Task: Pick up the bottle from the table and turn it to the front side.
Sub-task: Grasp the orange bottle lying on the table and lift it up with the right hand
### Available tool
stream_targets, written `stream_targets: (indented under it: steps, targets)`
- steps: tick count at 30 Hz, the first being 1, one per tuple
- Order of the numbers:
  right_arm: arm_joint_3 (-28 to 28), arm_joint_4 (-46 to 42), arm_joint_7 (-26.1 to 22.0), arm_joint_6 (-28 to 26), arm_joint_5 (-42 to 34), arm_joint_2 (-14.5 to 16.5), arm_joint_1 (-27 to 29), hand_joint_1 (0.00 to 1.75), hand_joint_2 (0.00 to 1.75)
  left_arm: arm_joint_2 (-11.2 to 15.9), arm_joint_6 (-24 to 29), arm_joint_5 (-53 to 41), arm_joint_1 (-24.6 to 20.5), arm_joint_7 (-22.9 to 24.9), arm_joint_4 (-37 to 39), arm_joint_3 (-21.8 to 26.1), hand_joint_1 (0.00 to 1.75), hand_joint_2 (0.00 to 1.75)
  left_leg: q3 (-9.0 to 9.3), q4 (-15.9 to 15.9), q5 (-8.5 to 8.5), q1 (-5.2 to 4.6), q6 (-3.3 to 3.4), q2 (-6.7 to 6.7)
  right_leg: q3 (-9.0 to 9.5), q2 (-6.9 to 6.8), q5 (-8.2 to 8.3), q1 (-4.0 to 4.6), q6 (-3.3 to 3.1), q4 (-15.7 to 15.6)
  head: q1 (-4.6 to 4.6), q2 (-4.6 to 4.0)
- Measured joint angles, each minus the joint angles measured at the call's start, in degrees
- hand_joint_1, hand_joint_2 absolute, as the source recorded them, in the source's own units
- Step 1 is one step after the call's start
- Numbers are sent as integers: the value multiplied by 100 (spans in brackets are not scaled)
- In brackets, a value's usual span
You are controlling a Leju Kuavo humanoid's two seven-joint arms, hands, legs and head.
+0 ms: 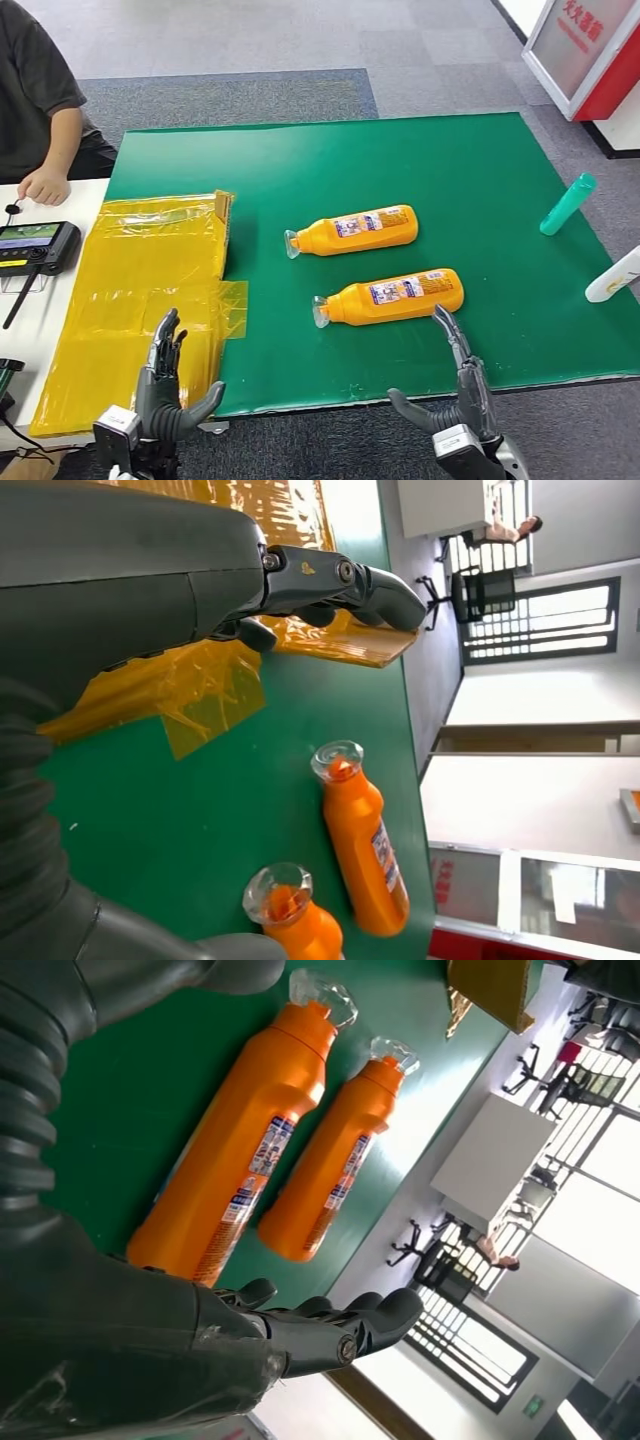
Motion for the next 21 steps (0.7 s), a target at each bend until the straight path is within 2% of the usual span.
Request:
stream_targets:
  steps: [7,14,17,21]
  targets:
    - [0,-11,147,-96,159,0,-13,0,175,13,-76,-14,12,-4,-13,36,0,175,0,0,0,1,-1,0,1,0,0,1,0,0,0,0]
    - [-52,-36,1303,-352,1340,-100,-258,0,175,-8,-628,-282,68,-40,-13,383,0,175,0,0,0,1,-1,0,-1,0,0,1,0,0,0,0]
    - [-130,-14,1848,-26,1862,-278,-414,0,175,-33,-803,-413,74,-42,-12,519,0,175,0,0,0,1,0,0,1,0,1,1,1,0,1,0]
    - [-147,234,2539,767,2399,-645,-820,0,175,-62,-989,-533,49,-42,3,619,0,175,0,0,2,0,1,0,2,1,5,0,5,0,1,0]
